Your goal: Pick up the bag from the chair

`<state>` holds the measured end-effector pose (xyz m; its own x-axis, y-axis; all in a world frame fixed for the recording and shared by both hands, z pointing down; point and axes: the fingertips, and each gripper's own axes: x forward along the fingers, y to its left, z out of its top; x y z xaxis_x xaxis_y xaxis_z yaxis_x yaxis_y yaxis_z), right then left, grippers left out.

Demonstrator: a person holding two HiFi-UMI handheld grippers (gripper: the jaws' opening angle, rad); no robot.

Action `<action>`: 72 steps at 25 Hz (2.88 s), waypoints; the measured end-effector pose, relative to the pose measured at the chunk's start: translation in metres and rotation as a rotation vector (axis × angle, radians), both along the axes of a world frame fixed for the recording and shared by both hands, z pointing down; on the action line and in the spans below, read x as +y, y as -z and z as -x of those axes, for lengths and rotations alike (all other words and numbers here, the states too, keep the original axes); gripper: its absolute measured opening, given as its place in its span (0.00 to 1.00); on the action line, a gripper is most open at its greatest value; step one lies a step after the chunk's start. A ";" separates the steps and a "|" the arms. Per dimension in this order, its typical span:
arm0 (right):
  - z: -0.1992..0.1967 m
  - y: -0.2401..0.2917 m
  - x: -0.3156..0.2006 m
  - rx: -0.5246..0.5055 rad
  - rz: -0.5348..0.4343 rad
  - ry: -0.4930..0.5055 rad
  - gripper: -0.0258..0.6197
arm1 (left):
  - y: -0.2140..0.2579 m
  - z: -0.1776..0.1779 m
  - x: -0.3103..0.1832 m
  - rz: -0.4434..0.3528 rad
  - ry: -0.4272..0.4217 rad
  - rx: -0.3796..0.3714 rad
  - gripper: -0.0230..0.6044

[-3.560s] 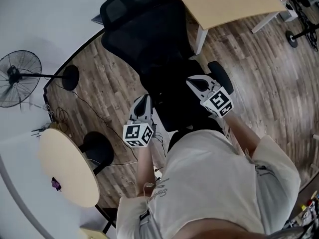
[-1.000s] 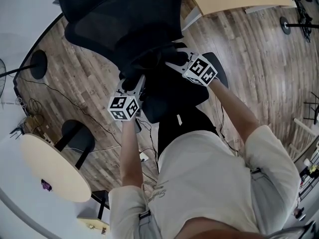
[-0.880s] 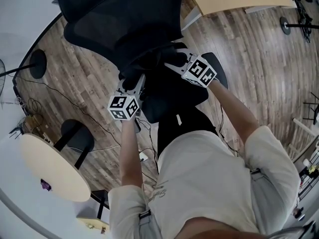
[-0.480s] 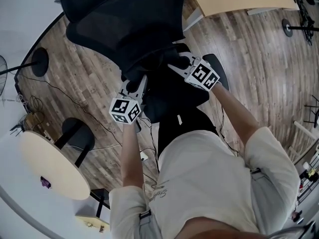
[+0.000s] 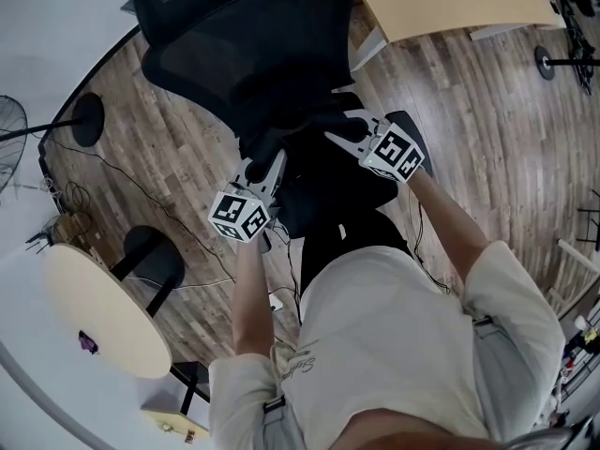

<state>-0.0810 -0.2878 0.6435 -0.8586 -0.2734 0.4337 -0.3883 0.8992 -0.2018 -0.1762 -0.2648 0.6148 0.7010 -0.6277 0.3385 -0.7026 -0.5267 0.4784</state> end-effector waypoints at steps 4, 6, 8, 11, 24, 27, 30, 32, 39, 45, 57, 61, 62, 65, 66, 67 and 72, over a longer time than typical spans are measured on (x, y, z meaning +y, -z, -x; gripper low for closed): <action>-0.005 0.008 0.002 -0.011 -0.003 -0.018 0.13 | 0.008 -0.002 0.003 0.001 0.015 0.030 0.12; -0.007 0.012 0.003 -0.014 -0.005 -0.028 0.13 | 0.014 -0.003 0.004 0.002 0.026 0.063 0.12; -0.007 0.016 0.004 -0.019 -0.004 -0.034 0.13 | 0.020 -0.002 0.004 -0.002 0.032 0.089 0.12; -0.008 0.021 0.006 -0.023 -0.001 -0.040 0.13 | 0.025 -0.002 0.005 -0.013 0.027 0.081 0.12; -0.013 0.054 0.021 -0.051 -0.015 -0.051 0.12 | 0.048 -0.002 0.021 -0.050 0.011 0.065 0.12; -0.013 0.062 0.025 -0.054 -0.029 -0.054 0.12 | 0.053 -0.001 0.027 -0.061 0.006 0.063 0.12; -0.015 0.071 0.028 -0.061 -0.038 -0.055 0.12 | 0.062 -0.003 0.029 -0.073 0.003 0.070 0.12; -0.017 0.078 0.027 -0.066 -0.047 -0.055 0.12 | 0.069 -0.004 0.029 -0.086 0.000 0.073 0.12; -0.024 0.112 0.029 -0.079 -0.107 -0.052 0.12 | 0.100 -0.012 0.035 -0.146 -0.033 0.069 0.12; -0.028 0.134 0.036 -0.083 -0.157 -0.046 0.12 | 0.117 -0.015 0.044 -0.191 -0.059 0.037 0.12; -0.036 0.190 0.052 -0.125 -0.262 -0.045 0.11 | 0.175 -0.023 0.058 -0.313 -0.088 0.003 0.12; -0.035 0.204 0.057 -0.142 -0.292 -0.046 0.11 | 0.187 -0.022 0.062 -0.344 -0.094 -0.007 0.12; -0.034 0.208 0.058 -0.147 -0.299 -0.046 0.11 | 0.190 -0.021 0.063 -0.352 -0.096 -0.010 0.12; -0.031 0.221 0.058 -0.156 -0.324 -0.045 0.11 | 0.202 -0.018 0.064 -0.372 -0.103 -0.020 0.13; -0.031 0.226 0.058 -0.159 -0.331 -0.045 0.11 | 0.206 -0.017 0.063 -0.379 -0.107 -0.024 0.13; -0.031 0.230 0.058 -0.165 -0.335 -0.046 0.11 | 0.210 -0.018 0.063 -0.386 -0.112 -0.030 0.13; -0.033 0.249 0.060 -0.201 -0.350 -0.058 0.11 | 0.226 -0.019 0.067 -0.425 -0.124 -0.056 0.13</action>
<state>-0.0482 -0.2276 0.3943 -0.8955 -0.4254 0.1311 -0.4245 0.9047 0.0359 -0.1570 -0.1981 0.3893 0.7676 -0.6318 0.1080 -0.6406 -0.7501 0.1645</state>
